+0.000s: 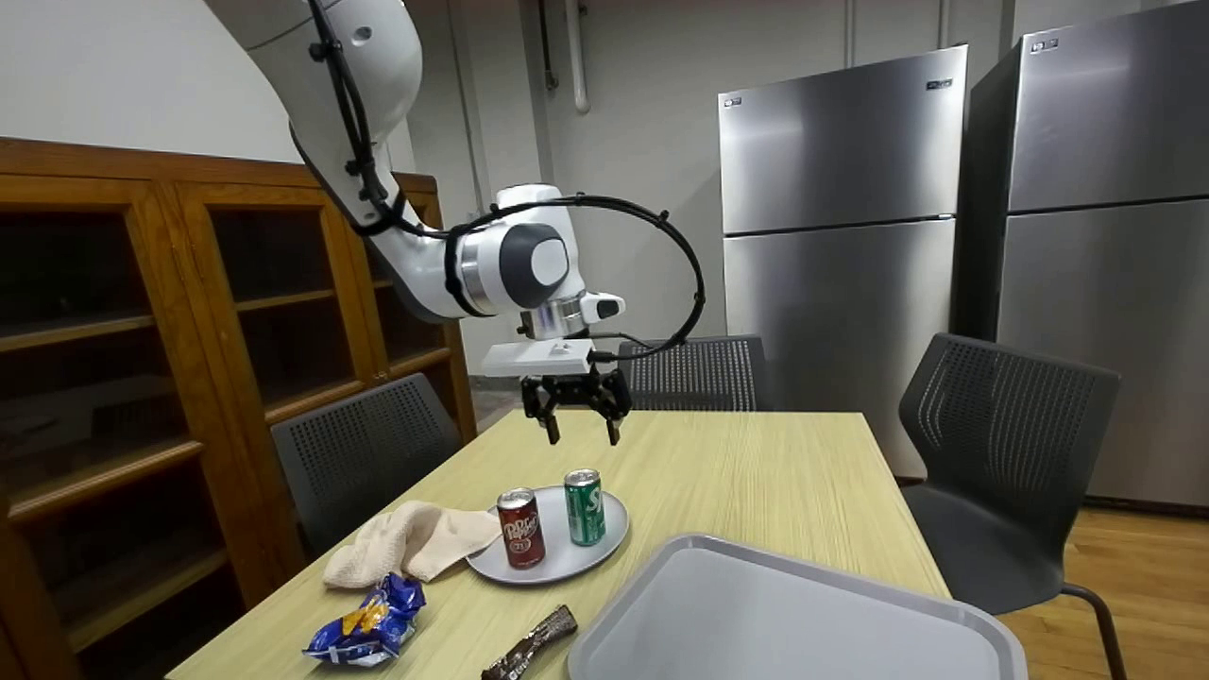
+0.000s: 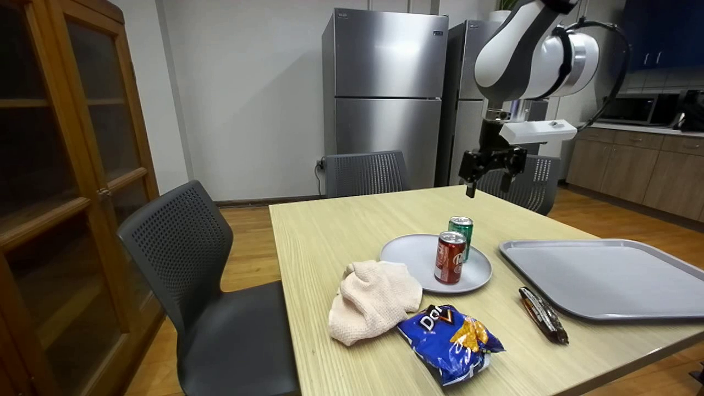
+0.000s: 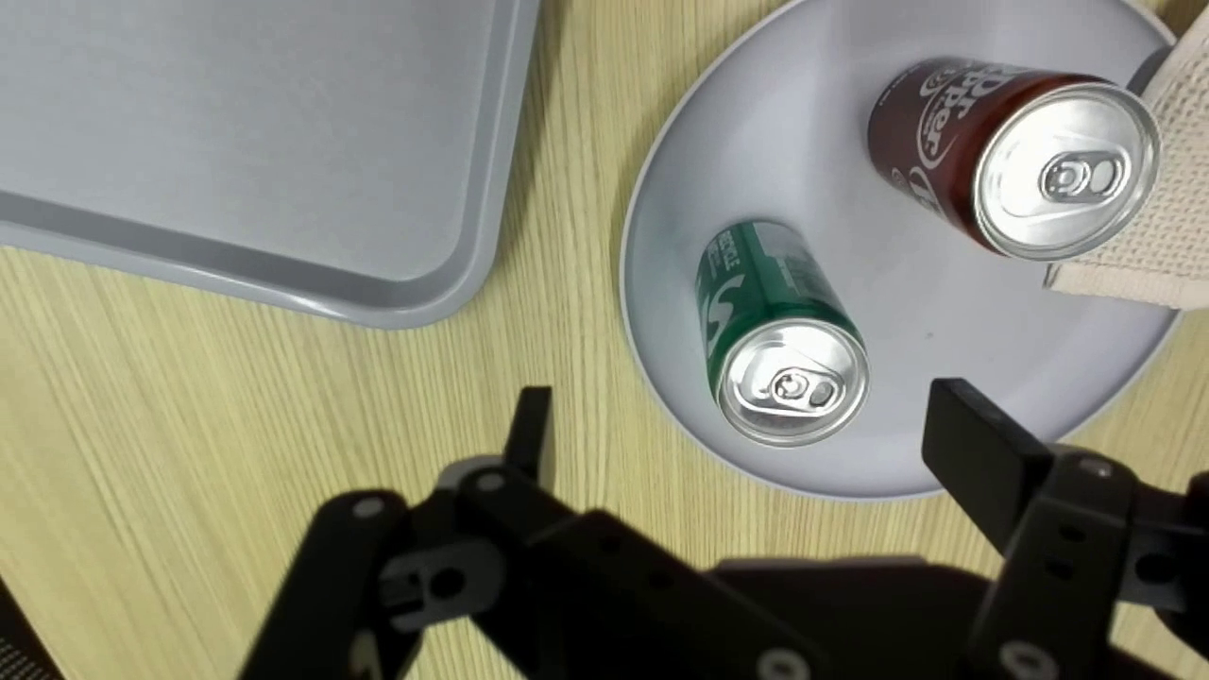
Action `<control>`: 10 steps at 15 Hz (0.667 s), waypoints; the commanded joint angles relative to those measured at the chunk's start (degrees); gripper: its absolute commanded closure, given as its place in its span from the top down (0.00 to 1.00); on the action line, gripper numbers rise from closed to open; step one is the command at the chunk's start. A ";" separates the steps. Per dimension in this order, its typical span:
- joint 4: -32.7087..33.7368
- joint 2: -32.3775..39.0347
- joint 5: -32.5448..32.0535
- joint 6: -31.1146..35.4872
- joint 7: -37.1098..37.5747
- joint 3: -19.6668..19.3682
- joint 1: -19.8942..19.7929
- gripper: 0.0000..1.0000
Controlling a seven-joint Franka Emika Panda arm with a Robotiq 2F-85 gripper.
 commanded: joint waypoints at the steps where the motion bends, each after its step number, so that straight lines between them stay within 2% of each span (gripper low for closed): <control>1: -5.83 -6.54 0.71 -2.21 -1.20 0.30 -0.66 1.00; 10: -16.01 -17.05 1.32 -3.77 -1.96 -0.44 -0.53 1.00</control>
